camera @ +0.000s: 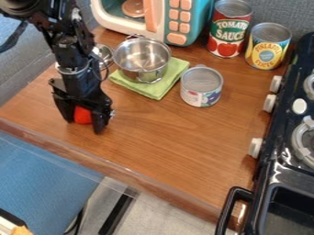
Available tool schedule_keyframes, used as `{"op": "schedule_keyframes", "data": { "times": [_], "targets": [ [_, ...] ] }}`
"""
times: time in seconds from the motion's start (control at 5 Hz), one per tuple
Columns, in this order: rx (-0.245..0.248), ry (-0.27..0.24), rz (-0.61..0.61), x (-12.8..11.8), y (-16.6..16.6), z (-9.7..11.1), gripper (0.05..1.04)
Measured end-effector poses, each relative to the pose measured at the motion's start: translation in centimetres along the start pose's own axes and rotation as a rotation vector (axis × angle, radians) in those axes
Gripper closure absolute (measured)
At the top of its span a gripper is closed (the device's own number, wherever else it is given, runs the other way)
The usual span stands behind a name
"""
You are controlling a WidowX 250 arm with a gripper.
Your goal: Moved the red object to the lower right side of the table
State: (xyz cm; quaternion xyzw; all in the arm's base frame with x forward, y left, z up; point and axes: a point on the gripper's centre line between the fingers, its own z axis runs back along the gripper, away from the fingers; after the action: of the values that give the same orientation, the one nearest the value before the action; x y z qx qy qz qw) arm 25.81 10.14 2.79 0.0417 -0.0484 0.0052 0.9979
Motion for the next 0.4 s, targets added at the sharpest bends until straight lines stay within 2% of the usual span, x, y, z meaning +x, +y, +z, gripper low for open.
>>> {"op": "schedule_keyframes", "data": {
  "times": [0.2,0.4],
  "targets": [
    [0.015,-0.007,0.019,0.89,0.38,-0.12,0.083],
    [0.006,-0.018,0.032,1.74,0.48,-0.20,0.137]
  ]
}}
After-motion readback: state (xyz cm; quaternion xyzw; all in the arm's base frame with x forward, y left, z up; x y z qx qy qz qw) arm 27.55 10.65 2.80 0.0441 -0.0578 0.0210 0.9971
